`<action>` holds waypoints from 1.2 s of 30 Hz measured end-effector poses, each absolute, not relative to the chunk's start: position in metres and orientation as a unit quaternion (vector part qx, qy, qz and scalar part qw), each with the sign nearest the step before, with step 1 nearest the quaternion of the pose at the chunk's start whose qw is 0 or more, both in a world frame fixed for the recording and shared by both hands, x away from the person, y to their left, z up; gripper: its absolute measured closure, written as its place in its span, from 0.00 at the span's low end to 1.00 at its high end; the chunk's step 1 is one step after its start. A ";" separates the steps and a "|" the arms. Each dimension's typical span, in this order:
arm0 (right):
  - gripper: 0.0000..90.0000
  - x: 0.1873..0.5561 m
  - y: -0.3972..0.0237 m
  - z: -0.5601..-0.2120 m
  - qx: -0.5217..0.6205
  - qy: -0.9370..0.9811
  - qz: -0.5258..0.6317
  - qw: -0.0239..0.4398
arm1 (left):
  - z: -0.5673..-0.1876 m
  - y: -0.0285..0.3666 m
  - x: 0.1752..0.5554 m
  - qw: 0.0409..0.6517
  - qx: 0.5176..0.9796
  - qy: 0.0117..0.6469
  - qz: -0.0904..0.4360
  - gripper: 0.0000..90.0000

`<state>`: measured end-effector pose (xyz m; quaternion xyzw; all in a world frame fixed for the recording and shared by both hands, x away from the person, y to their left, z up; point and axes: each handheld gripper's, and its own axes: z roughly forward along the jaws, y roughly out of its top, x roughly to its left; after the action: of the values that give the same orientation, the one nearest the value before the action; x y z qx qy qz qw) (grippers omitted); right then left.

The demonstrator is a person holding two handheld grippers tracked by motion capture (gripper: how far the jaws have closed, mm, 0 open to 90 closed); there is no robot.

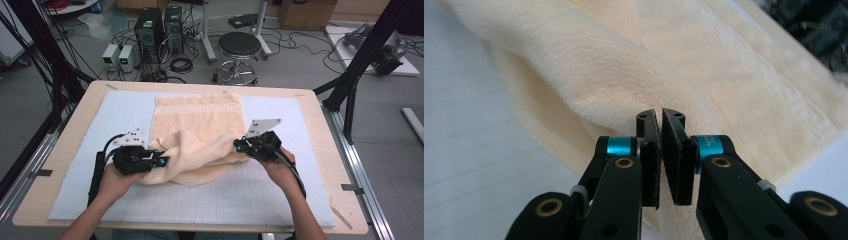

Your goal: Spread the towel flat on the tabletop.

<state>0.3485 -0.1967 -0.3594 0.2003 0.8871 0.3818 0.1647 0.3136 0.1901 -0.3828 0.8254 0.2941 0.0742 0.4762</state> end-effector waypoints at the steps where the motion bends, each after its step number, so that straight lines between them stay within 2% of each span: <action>1: 0.95 0.348 -0.197 -0.359 0.200 0.887 0.382 0.165 | -0.387 0.191 0.320 0.472 0.824 0.304 0.073 0.84; 5: 0.95 0.384 -0.194 -0.382 0.249 0.883 0.369 0.149 | -0.409 0.194 0.356 0.478 0.792 0.376 0.055 0.82; 8: 0.89 0.401 -0.193 -0.393 0.270 0.876 0.374 0.140 | -0.413 0.197 0.363 0.482 0.785 0.384 0.057 0.73; 9: 0.89 0.401 -0.193 -0.393 0.270 0.876 0.374 0.140 | -0.412 0.197 0.361 0.481 0.788 0.379 0.062 0.73; 12: 0.84 0.396 -0.198 -0.387 0.257 0.872 0.396 0.132 | -0.401 0.204 0.353 0.482 0.795 0.359 0.086 0.67; 15: 0.82 0.390 -0.200 -0.381 0.251 0.869 0.406 0.132 | -0.390 0.210 0.344 0.488 0.796 0.350 0.082 0.64; 16: 0.78 0.381 -0.200 -0.374 0.239 0.870 0.408 0.140 | -0.387 0.211 0.340 0.488 0.798 0.344 0.086 0.62; 24: 0.74 0.345 -0.199 -0.362 0.187 0.877 0.415 0.154 | -0.375 0.213 0.303 0.490 0.816 0.287 0.108 0.54; 26: 0.72 0.335 -0.198 -0.369 0.169 0.886 0.411 0.130 | -0.380 0.215 0.295 0.487 0.821 0.279 0.104 0.50; 31: 0.71 0.331 -0.194 -0.394 0.154 0.900 0.391 0.113 | -0.408 0.214 0.291 0.442 0.850 0.273 0.093 0.50; 32: 0.70 0.333 -0.195 -0.400 0.157 0.903 0.386 0.108 | -0.414 0.214 0.293 0.425 0.858 0.275 0.089 0.52; 34: 0.67 0.337 -0.194 -0.411 0.170 0.905 0.380 0.089 | -0.422 0.213 0.298 0.401 0.867 0.283 0.082 0.64; 36: 0.67 0.344 -0.191 -0.420 0.175 0.911 0.364 0.079 | -0.426 0.212 0.302 0.393 0.869 0.290 0.079 0.70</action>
<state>0.3438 -0.1908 -0.4199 0.1749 0.9113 0.3644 0.0786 0.3022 0.2123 -0.4265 0.8691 0.2899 0.0789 0.3930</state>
